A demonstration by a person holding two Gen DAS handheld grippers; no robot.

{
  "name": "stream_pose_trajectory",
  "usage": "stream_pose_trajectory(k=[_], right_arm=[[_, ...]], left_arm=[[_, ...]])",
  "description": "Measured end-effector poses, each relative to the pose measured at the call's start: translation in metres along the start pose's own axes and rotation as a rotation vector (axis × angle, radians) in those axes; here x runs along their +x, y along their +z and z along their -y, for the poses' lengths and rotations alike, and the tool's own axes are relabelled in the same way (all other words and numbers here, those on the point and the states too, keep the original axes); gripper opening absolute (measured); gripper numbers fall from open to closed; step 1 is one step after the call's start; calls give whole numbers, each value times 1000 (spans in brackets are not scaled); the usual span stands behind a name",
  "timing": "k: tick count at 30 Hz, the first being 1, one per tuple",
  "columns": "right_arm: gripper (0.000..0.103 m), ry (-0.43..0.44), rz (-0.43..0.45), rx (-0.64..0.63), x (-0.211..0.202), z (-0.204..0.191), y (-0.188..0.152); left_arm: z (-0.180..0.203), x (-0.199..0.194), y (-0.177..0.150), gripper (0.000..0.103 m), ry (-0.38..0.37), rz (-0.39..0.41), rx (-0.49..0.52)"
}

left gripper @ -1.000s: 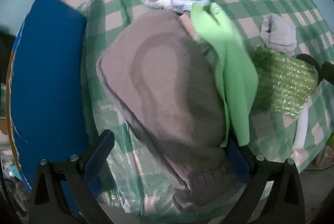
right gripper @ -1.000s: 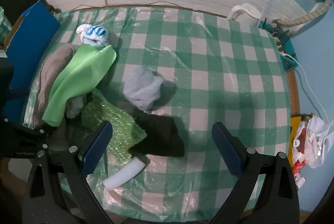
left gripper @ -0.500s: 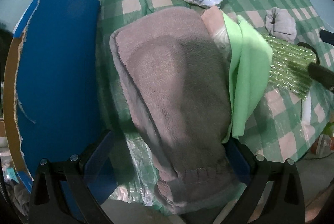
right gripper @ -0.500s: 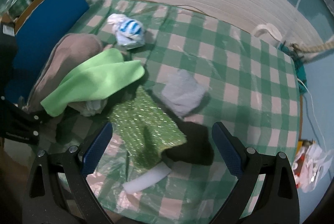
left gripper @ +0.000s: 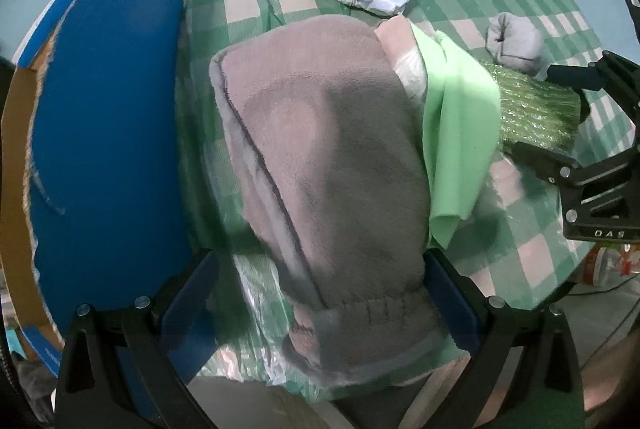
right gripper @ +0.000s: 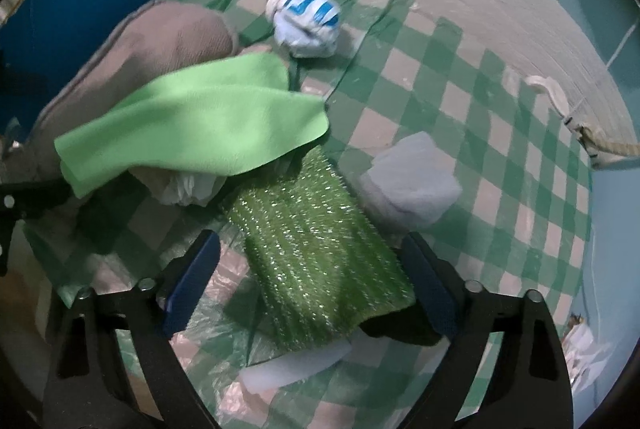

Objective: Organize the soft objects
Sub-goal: 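Grasp the grey fleece cloth with the left gripper while the right gripper grasps the green scrub pad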

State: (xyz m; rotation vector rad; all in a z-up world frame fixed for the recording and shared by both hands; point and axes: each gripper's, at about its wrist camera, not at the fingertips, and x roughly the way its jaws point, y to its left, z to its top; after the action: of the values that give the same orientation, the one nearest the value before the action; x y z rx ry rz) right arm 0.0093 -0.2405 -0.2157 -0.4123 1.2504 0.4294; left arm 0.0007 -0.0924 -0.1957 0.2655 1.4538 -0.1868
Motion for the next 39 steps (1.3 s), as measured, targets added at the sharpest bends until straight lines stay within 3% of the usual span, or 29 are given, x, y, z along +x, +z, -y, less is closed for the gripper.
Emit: stream_pose_trajectory(k=[8,10,12,15,18,26,29,35,39], right_arm=[[71,9,-45,-33,19,-9,3],[60,22,-54,-31,20,-10,2],[32,38,-62,-31,22,-11,3],[15,90,-68,-12,22,-12,6],[12,103,-78,13,18,-13,8],[11,197,-102,239,8,7,7],[11,196,-97,260,6,6,10],[11,195,-95,259,7,9,8],[11,201,-69,280,-3,18,10]], left_arm=[[15,15,8,102,21,-11,16],[11,10,5,102,16,-12,13],[9,17,4,102,13,-12,10],[6,19,4,102,11,-14,5],[-12,16,4,102,14,-19,7],[-3,38,8,100,19,-25,19],[-4,40,8,83,-26,-20,4],[-4,33,5,53,-39,22,13],[-1,23,13,39,-39,48,17]])
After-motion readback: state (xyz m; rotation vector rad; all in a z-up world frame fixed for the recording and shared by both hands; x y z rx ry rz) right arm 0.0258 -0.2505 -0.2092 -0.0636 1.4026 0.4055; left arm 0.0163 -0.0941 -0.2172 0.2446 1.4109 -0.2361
